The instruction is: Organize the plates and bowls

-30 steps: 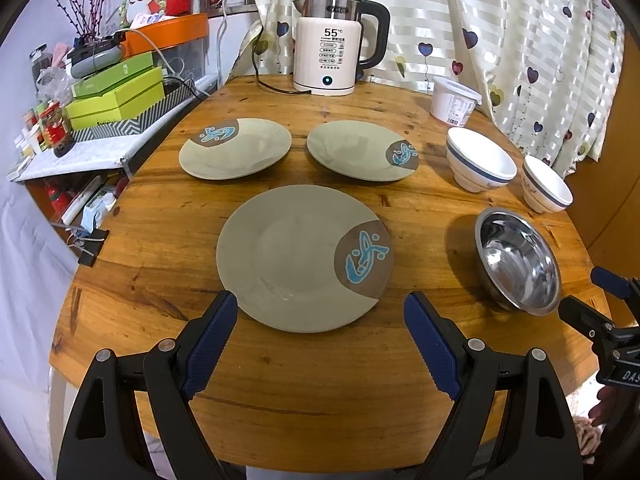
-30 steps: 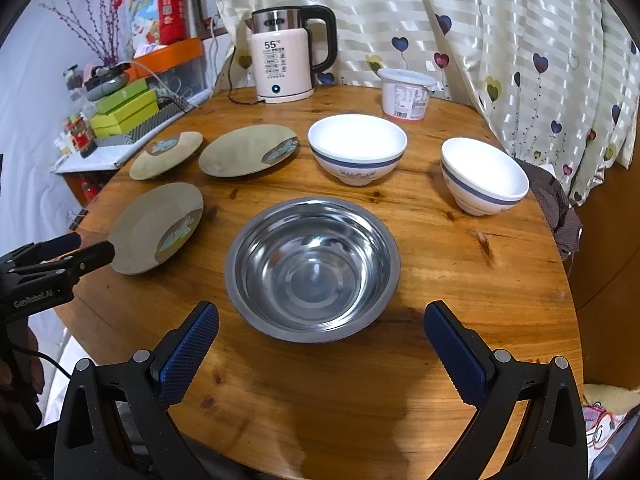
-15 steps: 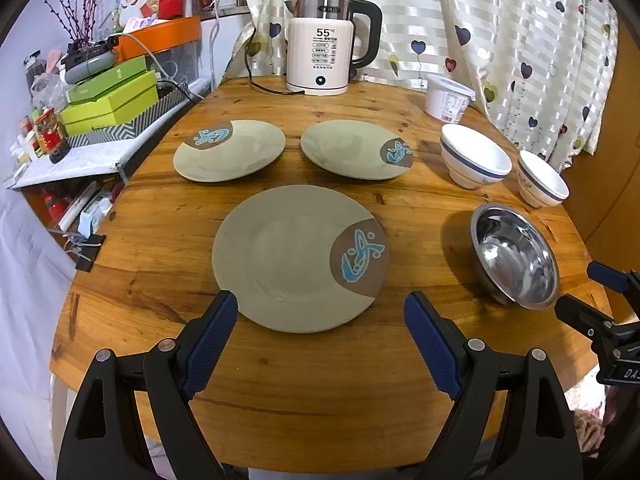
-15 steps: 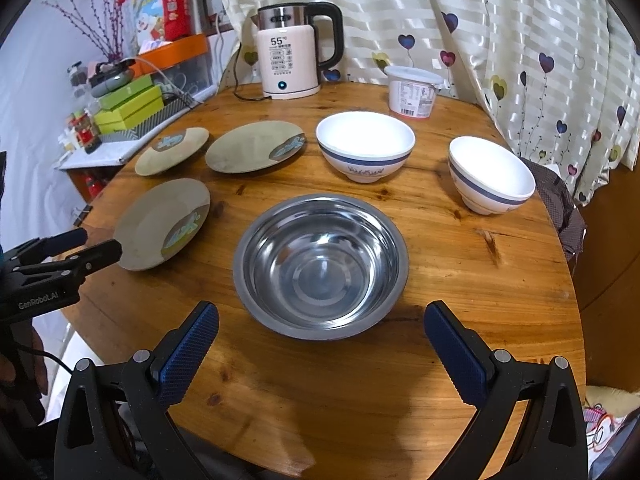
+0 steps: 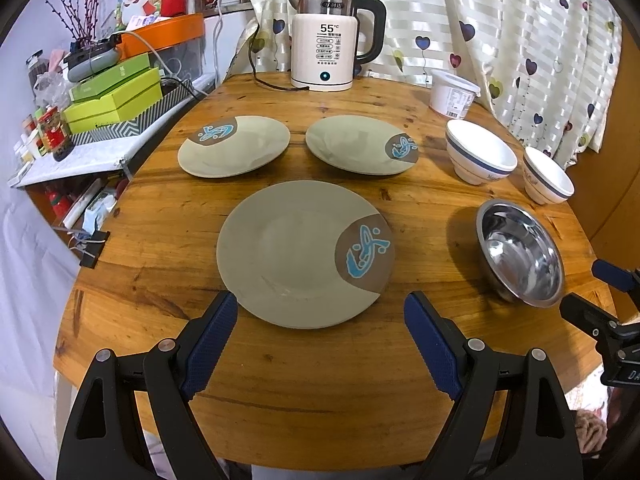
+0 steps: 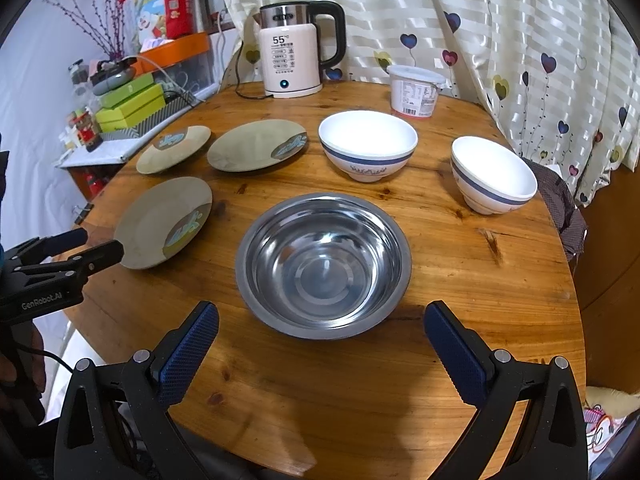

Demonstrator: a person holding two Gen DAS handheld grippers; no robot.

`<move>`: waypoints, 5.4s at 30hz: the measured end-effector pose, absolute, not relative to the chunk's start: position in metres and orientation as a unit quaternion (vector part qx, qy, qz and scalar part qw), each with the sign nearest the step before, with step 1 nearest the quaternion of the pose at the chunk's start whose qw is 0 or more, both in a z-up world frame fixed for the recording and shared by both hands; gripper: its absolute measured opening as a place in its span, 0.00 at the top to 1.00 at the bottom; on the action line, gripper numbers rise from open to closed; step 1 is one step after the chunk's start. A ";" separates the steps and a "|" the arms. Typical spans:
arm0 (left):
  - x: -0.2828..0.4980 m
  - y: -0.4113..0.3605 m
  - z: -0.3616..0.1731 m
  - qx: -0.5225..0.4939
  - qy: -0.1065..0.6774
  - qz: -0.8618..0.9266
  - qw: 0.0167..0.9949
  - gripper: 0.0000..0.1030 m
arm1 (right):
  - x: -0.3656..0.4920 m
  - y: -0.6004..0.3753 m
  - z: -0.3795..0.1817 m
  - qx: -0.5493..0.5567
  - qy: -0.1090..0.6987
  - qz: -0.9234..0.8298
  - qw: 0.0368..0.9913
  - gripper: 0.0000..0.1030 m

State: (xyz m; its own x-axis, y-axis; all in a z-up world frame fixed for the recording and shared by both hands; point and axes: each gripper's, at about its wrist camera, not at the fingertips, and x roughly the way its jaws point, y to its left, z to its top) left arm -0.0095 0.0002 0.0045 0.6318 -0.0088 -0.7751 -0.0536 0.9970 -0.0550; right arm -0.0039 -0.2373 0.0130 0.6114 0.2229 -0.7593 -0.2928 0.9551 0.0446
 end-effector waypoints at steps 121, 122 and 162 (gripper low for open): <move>0.139 0.181 -0.028 -0.187 0.427 0.090 0.880 0.36 | 0.249 0.003 -0.003 -0.031 0.493 0.320 0.809 0.29; 0.140 0.182 -0.029 -0.186 0.428 0.092 0.880 0.36 | 0.253 0.005 -0.006 -0.029 0.496 0.321 0.806 0.30; 0.164 0.183 -0.033 -0.186 0.436 0.074 0.878 0.72 | 0.285 0.024 -0.040 -0.030 0.527 0.325 0.784 0.73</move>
